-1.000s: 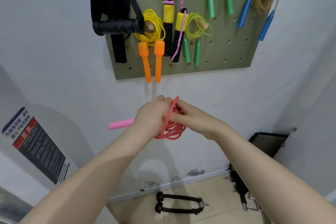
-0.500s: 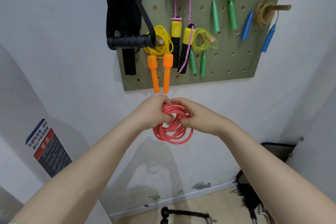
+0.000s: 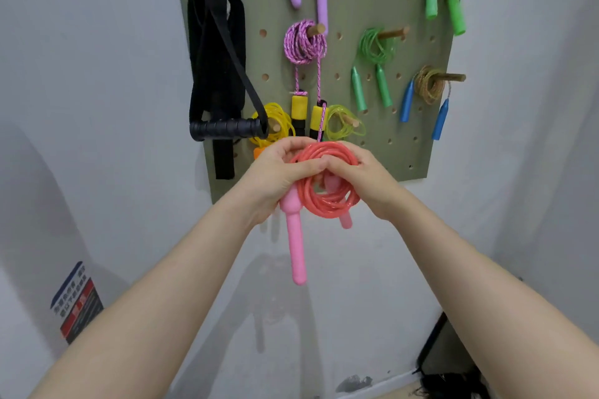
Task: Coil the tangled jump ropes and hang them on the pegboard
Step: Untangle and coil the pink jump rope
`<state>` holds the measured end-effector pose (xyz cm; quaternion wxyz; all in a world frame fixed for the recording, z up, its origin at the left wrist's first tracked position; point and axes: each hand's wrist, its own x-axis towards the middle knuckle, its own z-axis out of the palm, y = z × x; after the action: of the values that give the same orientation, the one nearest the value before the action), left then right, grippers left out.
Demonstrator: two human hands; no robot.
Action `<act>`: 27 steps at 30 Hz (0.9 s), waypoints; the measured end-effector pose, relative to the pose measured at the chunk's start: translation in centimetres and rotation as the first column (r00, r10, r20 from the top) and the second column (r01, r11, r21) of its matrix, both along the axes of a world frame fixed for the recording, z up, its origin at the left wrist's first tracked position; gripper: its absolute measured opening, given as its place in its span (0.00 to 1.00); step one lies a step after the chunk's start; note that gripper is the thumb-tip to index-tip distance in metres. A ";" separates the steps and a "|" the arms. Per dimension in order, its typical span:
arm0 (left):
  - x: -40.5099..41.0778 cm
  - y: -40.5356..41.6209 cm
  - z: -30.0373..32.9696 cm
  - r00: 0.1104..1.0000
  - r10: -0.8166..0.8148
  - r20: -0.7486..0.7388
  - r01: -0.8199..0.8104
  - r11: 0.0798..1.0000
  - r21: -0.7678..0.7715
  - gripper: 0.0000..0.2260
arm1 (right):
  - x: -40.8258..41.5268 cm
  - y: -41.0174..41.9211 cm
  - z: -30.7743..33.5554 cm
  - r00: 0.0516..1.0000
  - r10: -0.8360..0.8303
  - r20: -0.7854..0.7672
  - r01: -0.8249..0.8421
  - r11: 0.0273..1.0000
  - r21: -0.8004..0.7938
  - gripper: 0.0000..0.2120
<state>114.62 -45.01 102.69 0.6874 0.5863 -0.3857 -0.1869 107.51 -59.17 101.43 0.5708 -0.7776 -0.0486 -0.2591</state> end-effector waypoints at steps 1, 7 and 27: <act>0.1 -0.4 0.6 0.999 0.046 0.028 -0.046 0.999 0.001 0.18 | 0.2 -0.2 0.8 0.997 -0.071 0.021 0.071 0.997 -0.003 0.05; 0.8 -1.2 5.2 0.970 0.022 0.244 -0.054 0.991 0.124 0.23 | 1.7 -0.2 6.5 0.958 -0.200 0.208 0.197 0.980 0.033 0.04; 10.1 1.9 30.4 0.388 0.714 0.583 -0.408 0.700 -0.586 0.08 | 13.8 1.8 31.9 0.702 0.109 0.704 0.304 0.848 -0.434 0.15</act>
<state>124.69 -43.11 133.05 0.5609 0.5695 -0.4425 0.4065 121.32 -57.37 133.33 0.2604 -0.7436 -0.2881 -0.5443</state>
